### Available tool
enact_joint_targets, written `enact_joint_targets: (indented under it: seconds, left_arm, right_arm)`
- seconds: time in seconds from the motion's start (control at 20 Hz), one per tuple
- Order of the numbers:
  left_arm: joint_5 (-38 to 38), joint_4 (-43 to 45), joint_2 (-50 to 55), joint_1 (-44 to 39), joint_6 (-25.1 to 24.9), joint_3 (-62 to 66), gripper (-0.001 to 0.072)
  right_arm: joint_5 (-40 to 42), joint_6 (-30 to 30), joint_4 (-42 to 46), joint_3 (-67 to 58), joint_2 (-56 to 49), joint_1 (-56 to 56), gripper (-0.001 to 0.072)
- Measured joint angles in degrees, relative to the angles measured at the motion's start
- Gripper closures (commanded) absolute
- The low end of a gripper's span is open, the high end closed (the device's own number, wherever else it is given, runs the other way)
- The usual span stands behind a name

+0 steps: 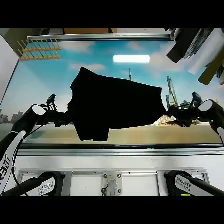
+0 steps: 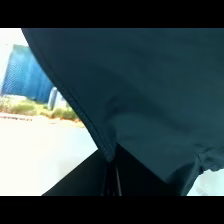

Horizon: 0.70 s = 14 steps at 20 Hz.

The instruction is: Fold the clothes and pants, and hang the long-sleeved shirts on hangers.

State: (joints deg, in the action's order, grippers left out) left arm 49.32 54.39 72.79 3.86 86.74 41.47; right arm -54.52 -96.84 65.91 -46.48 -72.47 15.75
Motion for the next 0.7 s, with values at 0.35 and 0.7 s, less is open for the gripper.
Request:
enact_joint_targets:
  seconds: [0.35, 0.7]
  left_arm:
    - [1.7, 0.07, -0.5, 0.59, 0.0, 0.0, 0.0697]
    - [4.63, 0.17, -5.88, 2.64, -0.35, 7.37, 0.0697]
  right_arm:
    - [9.9, 8.85, -15.65, 1.73, -7.91, -6.32, 0.045]
    - [5.44, 15.8, -15.54, -4.72, -4.48, -7.98, 0.0705]
